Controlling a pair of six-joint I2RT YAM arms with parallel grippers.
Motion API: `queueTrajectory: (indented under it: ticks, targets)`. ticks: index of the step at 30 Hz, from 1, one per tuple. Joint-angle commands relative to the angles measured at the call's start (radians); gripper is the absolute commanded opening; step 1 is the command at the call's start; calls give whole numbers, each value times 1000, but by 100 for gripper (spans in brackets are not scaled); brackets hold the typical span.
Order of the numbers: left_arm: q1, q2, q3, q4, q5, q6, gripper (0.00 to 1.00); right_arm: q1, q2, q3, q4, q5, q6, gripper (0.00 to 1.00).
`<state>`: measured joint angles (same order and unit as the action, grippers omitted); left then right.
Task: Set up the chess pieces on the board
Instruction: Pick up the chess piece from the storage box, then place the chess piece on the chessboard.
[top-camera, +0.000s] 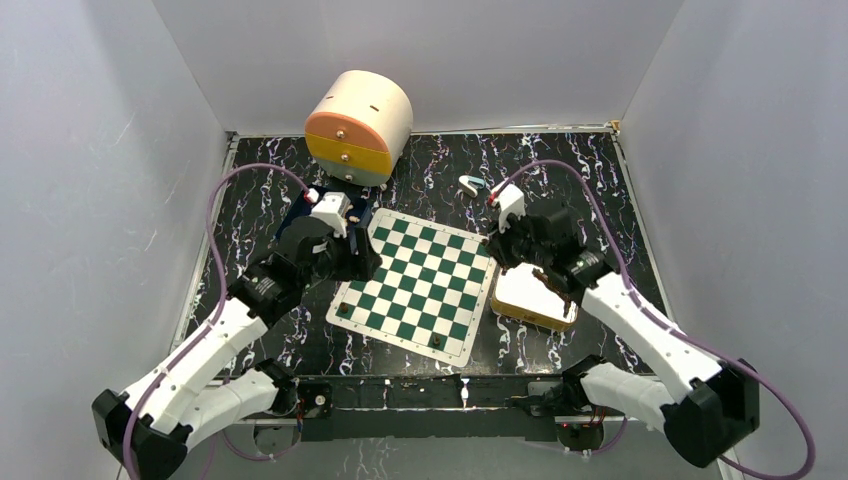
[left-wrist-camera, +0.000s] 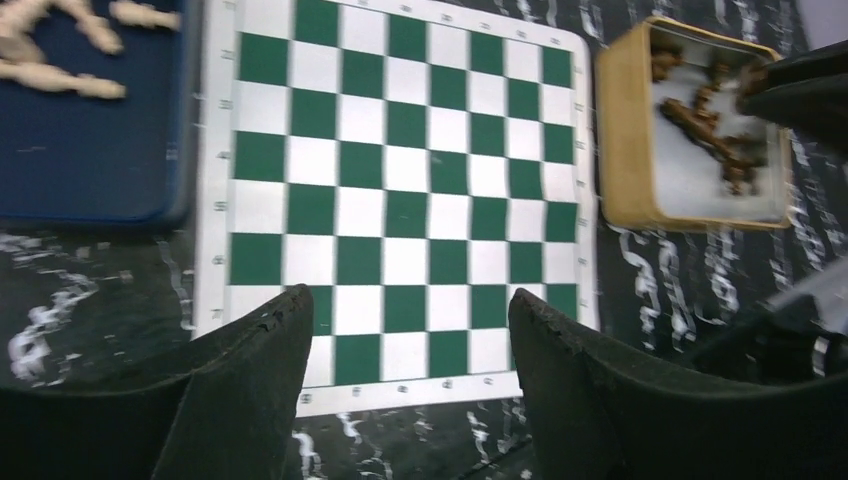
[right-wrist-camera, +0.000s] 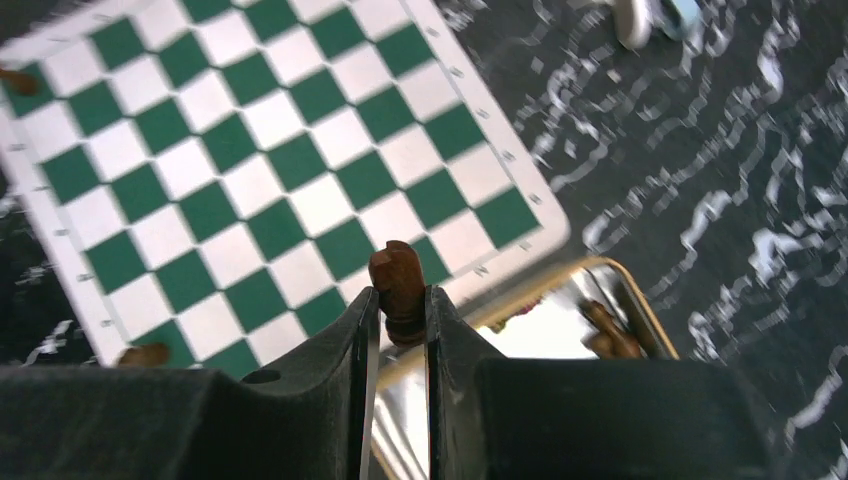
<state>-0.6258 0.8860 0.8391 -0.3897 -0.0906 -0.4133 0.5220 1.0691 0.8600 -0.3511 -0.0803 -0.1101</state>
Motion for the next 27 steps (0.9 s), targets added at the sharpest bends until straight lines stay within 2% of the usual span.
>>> queueTrajectory:
  ticks: [1,9,13,16,19,23,27]
  targets:
    - [-2,65,70,25,233,-94,66,122,-87,-90,227,-60,73,21]
    - [-2,193,99,120,475,-274,51,297,-80,-124,413,-75,166,20]
    - [-2,238,107,196,585,-355,50,364,-66,-113,462,-69,191,20]
    - [-2,243,114,219,607,-378,57,405,-40,-75,438,-49,193,20]
    - [-3,244,112,222,607,-378,57,435,-25,-57,440,-35,191,20]
    - [-3,272,109,227,633,-380,50,461,-12,-55,460,-23,191,20]
    - [-3,279,99,227,643,-383,39,468,-11,-59,479,-6,193,20]
